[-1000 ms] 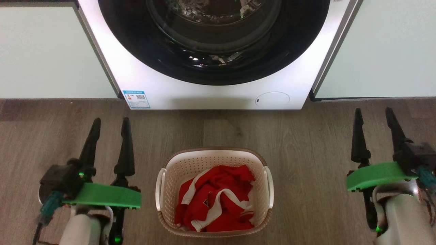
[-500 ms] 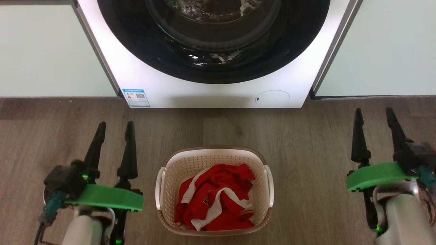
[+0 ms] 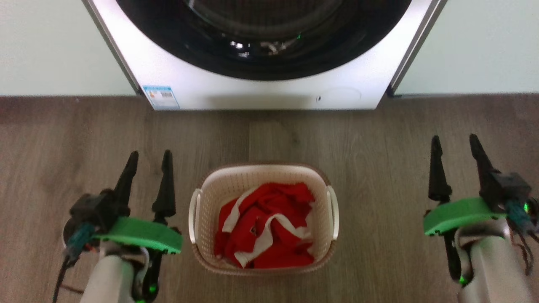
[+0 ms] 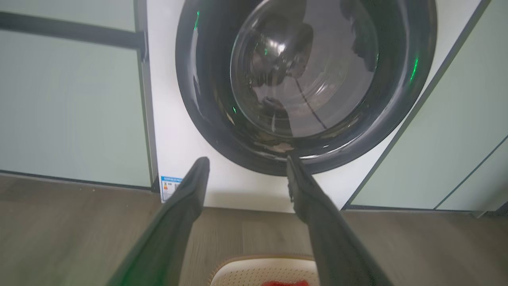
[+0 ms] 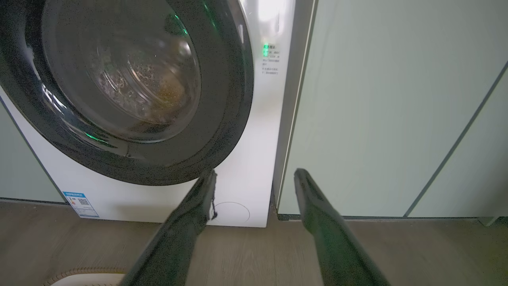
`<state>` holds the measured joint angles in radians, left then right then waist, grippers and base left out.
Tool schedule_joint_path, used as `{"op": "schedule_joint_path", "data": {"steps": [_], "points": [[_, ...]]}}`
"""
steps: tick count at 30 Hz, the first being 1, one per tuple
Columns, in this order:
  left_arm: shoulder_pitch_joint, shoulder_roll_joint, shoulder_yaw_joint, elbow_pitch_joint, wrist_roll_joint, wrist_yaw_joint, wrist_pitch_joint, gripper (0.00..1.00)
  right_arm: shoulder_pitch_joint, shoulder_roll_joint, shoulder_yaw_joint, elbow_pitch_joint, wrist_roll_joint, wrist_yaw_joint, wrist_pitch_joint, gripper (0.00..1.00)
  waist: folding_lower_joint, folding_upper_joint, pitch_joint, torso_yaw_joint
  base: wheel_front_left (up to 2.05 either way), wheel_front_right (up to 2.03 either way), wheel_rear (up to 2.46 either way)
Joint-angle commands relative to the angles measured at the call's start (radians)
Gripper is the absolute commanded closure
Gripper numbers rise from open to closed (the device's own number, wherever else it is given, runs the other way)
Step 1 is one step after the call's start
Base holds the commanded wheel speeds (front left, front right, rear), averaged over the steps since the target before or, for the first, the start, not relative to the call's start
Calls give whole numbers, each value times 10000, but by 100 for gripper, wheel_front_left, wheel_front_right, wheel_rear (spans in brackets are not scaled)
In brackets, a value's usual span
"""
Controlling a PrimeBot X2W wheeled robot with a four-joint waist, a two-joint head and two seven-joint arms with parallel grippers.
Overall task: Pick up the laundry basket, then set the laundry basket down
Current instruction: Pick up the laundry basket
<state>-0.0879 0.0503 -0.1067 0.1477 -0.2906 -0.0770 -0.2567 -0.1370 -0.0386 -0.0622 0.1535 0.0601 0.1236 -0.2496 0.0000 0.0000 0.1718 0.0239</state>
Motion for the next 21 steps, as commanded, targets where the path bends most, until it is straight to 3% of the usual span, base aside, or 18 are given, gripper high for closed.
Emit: {"op": "schedule_joint_path", "data": {"steps": [1, 21], "points": [[-528, 0, 242, -112, 99, 70, -51, 0, -560, -116, 280, -161, -51, 71, -122, 0, 0, 0, 399, 13, 0, 0, 0], [-2915, -1, -317, 3373, 621, 113, -51, 0, -2469, -116, 1203, 2581, -264, 71, -122, 0, 0, 0, 2832, 312, 0, 0, 0]]}}
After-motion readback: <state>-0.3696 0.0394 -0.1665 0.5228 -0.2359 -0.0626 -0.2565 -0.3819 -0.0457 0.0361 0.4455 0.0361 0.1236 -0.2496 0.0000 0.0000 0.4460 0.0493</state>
